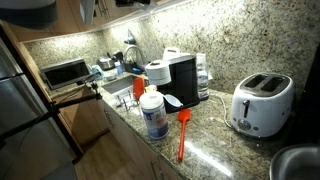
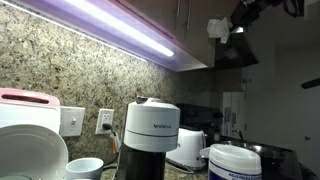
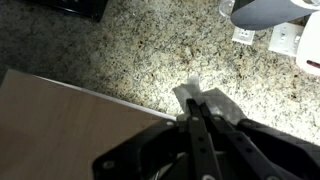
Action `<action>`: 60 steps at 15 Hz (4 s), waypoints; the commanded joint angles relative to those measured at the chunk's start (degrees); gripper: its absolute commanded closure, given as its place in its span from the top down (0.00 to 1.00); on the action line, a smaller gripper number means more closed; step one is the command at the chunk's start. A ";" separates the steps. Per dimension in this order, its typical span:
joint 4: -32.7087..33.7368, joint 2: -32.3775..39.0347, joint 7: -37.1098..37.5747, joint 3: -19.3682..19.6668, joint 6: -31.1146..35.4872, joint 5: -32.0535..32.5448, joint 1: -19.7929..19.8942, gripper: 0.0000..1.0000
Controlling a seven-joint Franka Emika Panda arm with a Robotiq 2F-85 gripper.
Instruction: Pick up the paper towel and wipe the door handle of the cabinet. Pick up the orange spoon and move it to the right.
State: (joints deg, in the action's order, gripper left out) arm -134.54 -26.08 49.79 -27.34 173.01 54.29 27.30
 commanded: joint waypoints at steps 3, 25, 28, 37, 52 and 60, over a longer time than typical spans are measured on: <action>-0.17 0.08 -0.04 0.31 0.00 -0.08 -0.63 0.02; 11.84 -16.28 12.37 -23.92 19.11 0.54 37.05 0.01; 12.09 -25.01 15.08 -29.84 23.65 -7.15 48.91 0.01; 10.05 -27.47 3.45 -35.68 23.04 -23.74 52.86 0.02; 14.94 -18.69 -20.62 -44.39 21.34 -53.17 56.27 0.01; 19.77 -8.82 -31.37 -46.74 15.83 -57.87 58.34 0.01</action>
State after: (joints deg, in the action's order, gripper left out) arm -117.47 -39.38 22.31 -72.34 190.70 -2.42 84.98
